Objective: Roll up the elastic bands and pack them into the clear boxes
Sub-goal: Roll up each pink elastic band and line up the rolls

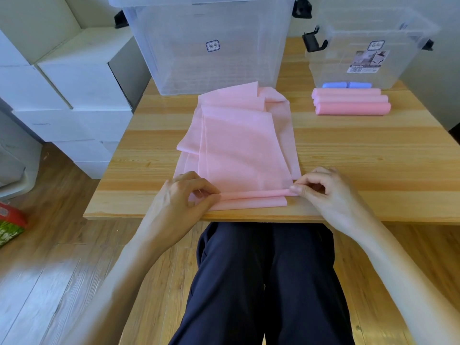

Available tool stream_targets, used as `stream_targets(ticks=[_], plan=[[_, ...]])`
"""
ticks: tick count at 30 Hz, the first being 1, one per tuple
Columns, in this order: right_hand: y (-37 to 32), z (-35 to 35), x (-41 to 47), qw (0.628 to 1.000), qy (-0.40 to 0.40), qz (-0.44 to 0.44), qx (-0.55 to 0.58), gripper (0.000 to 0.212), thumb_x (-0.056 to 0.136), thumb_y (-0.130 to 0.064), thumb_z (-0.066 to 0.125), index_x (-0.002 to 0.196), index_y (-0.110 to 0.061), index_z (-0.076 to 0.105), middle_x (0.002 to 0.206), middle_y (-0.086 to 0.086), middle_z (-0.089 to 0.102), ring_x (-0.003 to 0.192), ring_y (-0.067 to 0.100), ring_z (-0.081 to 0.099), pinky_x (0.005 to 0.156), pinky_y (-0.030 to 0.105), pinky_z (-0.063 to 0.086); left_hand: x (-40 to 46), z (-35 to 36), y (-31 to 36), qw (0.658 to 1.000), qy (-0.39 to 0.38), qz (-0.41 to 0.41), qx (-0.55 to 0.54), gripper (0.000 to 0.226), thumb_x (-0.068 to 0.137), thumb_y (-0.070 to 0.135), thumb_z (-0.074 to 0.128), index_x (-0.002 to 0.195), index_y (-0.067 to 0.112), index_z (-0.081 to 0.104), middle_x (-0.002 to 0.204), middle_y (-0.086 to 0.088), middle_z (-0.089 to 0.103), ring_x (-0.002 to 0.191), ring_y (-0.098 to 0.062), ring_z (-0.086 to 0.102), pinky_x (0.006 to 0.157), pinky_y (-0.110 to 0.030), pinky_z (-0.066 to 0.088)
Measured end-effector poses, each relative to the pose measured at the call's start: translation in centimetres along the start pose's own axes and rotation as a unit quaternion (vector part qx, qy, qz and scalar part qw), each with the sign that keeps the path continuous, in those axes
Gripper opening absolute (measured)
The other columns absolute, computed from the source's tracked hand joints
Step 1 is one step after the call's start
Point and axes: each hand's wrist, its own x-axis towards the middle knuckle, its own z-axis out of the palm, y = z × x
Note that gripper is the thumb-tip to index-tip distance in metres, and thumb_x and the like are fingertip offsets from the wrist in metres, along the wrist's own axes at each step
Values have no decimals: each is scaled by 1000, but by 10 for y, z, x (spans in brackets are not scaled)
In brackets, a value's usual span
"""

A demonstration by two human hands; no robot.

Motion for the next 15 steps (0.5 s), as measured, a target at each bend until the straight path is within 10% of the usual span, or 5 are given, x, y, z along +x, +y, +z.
stream_targets(ticks=[6,15], plan=[[-4,5,1,997,61,15,34,11,79,-21,80,73,-18,71,74,-11,62,70,-1,50,65,11,38,2,2,1,1000,8,-16,-5,9,88,24,68,89,33,70,86,12,61,88,-5,59,74,-11,43],[4,3,-4,998,40,-27,33,6,79,-37,74,78,-32,75,80,-10,59,86,3,47,78,19,34,2,2,-1,1000,7,-14,6,7,83,35,75,89,33,74,90,14,60,90,-2,57,75,-5,39]])
